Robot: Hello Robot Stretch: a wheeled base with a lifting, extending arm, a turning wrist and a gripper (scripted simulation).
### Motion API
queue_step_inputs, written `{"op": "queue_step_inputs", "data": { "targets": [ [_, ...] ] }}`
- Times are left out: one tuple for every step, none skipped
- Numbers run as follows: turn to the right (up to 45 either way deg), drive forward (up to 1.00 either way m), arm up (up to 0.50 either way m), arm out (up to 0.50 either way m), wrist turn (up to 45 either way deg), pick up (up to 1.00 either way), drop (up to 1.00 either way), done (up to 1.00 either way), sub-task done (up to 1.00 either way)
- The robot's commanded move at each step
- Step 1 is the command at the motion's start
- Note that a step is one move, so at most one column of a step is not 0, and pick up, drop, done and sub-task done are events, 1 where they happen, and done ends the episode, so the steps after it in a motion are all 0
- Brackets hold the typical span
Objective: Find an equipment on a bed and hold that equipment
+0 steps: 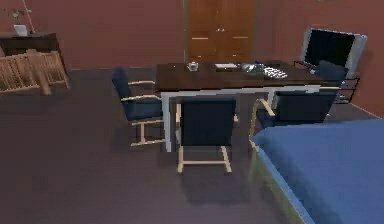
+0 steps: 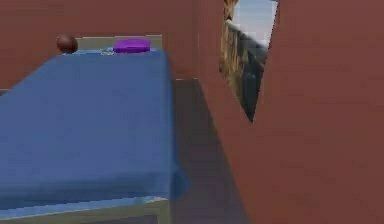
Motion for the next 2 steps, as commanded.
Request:
{"op": "queue_step_inputs", "data": {
  "targets": [
    [-36.0, 0.0, 0.0, 0.0, 0.0, 0.0, 0.0, 0.0, 0.0],
    [0.0, 1.0, 0.0, 0.0, 0.0, 0.0, 0.0, 0.0, 0.0]
  ]
}}
